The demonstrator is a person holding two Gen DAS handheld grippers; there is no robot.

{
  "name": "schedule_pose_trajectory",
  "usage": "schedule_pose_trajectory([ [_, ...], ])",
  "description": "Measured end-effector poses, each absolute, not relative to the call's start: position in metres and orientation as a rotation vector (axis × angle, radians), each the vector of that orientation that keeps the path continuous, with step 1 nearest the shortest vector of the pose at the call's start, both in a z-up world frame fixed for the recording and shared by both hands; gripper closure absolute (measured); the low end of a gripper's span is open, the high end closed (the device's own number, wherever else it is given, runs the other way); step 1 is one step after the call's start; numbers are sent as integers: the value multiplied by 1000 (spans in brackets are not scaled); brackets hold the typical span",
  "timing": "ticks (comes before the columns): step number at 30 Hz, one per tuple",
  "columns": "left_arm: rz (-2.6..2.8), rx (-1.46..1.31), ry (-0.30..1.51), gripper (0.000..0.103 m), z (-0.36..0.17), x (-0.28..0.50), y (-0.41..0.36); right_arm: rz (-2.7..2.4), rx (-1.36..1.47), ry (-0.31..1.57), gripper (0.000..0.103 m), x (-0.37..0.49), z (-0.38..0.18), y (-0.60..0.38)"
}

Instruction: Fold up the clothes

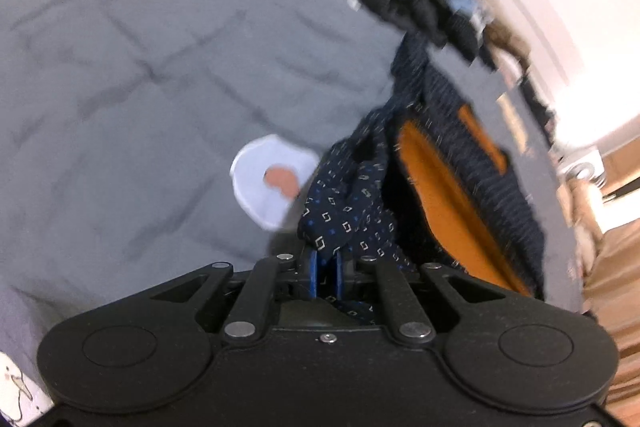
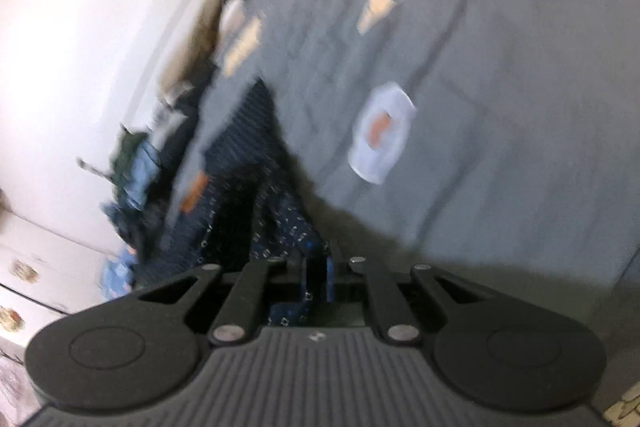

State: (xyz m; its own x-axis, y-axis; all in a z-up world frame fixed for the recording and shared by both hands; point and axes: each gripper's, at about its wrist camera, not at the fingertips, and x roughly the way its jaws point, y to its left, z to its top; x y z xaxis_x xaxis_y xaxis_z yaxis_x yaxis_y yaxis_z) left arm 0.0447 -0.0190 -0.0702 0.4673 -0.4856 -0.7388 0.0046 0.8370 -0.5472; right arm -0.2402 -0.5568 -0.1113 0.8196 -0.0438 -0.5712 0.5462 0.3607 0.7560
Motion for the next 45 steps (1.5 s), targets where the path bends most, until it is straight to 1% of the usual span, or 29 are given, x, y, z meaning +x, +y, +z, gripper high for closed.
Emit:
schedule_pose_trajectory([
  [2, -315, -488, 1075, 91, -76, 47, -25, -416, 1138, 534, 93, -236, -115, -556],
  [3, -309, -478, 1074, 87, -77, 47, -27, -411, 1122, 547, 92, -233, -114, -556],
  [5, -303, -462, 1058, 84, -74, 46, -26, -428, 1045, 570, 91, -229, -106, -553],
  [6, -297, -456, 1047, 81, -72, 45, -25, -435, 996, 578, 90, -228, -101, -551],
  [10, -269, -446, 1007, 75, -64, 44, -17, -507, 860, 583, 89, -240, -87, -549],
  [11, -266, -446, 1002, 75, -63, 44, -15, -533, 824, 584, 88, -242, -83, -550],
  [14, -270, -420, 966, 74, -56, 43, -16, -521, 794, 530, 88, -249, -71, -552],
  [15, -279, -404, 949, 72, -52, 43, -18, -507, 779, 506, 88, -250, -67, -552],
  [16, -289, -387, 931, 68, -49, 42, -20, -494, 739, 496, 87, -248, -62, -550],
  [18, -309, -336, 880, 61, -42, 39, -27, -454, 647, 486, 81, -241, -54, -543],
  [19, -319, -309, 854, 59, -38, 37, -31, -431, 604, 487, 76, -236, -50, -540],
  [22, -369, -219, 787, 58, -28, 34, -44, -361, 517, 535, 66, -217, -48, -529],
  [23, -380, -197, 771, 58, -27, 33, -49, -340, 507, 550, 65, -212, -48, -526],
  [30, -410, -44, 686, 58, -26, 35, -76, -295, 479, 579, 62, -183, -40, -519],
  [33, -439, -44, 699, 60, -27, 43, -83, -298, 492, 587, 61, -168, -38, -527],
  [38, -487, -144, 735, 60, -33, 55, -83, -295, 471, 586, 61, -144, -34, -531],
  [39, -493, -147, 731, 62, -33, 55, -83, -290, 468, 583, 61, -142, -35, -530],
  [40, -497, -155, 731, 66, -33, 55, -84, -275, 468, 573, 61, -141, -38, -529],
  [41, -502, -167, 735, 68, -33, 57, -84, -258, 471, 562, 61, -141, -41, -528],
  [43, -511, -190, 742, 76, -33, 59, -85, -225, 481, 554, 61, -141, -47, -527],
  [45, -520, -212, 748, 76, -33, 62, -85, -229, 482, 574, 61, -138, -49, -528],
])
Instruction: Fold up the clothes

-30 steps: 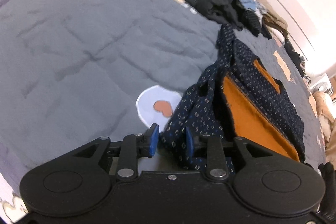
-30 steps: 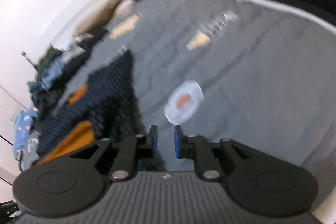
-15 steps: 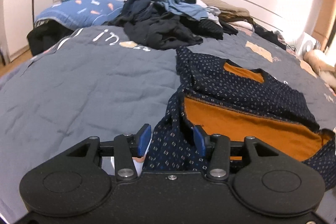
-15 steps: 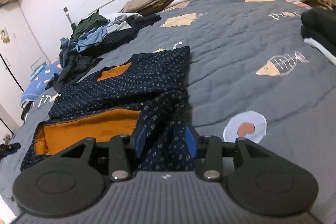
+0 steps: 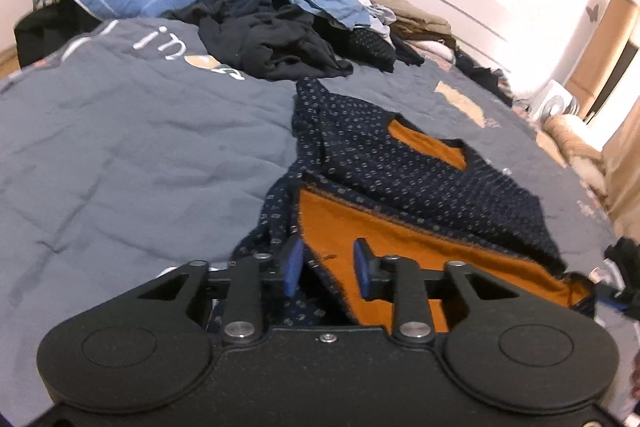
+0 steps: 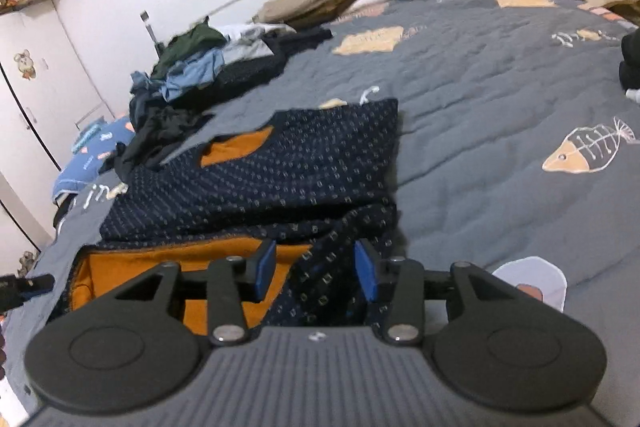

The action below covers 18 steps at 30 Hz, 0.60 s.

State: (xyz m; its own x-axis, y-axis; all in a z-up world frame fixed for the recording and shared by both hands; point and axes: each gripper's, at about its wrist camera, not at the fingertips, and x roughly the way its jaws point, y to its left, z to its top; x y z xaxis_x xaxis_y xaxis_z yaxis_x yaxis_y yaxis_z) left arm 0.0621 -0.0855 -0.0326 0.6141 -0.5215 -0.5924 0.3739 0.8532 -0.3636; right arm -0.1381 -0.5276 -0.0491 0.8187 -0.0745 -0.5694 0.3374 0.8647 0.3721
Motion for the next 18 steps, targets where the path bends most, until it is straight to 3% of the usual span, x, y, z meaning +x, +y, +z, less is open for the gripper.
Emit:
schedule_pose_trajectory([
  [18, -488, -176, 774, 76, -49, 91, -105, -196, 331, 633, 57, -130, -40, -525],
])
